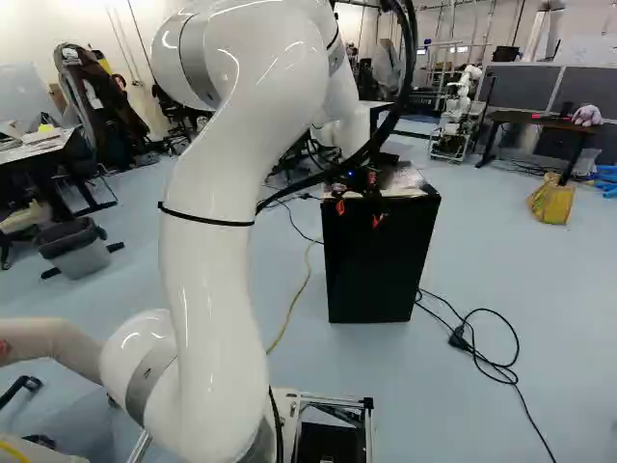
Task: Grab a drink from the fridge
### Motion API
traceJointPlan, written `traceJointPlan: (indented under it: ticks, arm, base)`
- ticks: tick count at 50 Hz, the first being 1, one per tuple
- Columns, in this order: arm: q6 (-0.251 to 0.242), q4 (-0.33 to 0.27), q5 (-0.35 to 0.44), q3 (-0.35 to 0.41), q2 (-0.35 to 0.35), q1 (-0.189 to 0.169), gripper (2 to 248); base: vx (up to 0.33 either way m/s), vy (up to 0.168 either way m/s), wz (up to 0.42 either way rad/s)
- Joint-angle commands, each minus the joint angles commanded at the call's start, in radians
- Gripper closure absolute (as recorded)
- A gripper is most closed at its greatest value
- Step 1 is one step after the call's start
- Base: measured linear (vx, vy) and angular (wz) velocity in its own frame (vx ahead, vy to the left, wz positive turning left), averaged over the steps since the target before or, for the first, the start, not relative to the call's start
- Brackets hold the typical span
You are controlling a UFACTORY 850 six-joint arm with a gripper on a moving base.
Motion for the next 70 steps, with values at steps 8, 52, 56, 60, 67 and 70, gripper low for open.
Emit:
traceJointPlan:
  ticks: [8, 52, 56, 60, 67, 70]
  arm:
    - [0.000, 0.000, 0.007, 0.042, 0.029, -0.006, 3]
    - [0.000, -0.138, 0.368, 0.281, 0.203, -0.018, 3]
    - [0.000, -0.156, 0.410, 0.304, 0.222, -0.014, 3]
    - [0.000, -0.174, 0.452, 0.326, 0.240, -0.008, 3]
    - [0.000, -0.205, 0.526, 0.362, 0.269, 0.004, 3]
    - [0.000, -0.219, 0.557, 0.374, 0.279, 0.009, 3]
  base:
    - [0.000, 0.000, 0.000]
    - [0.000, 0.000, 0.000]
    - [0.000, 0.000, 0.000]
    - [0.000, 0.000, 0.000]
    - [0.000, 0.000, 0.000]
    - [0.000, 0.000, 0.000]
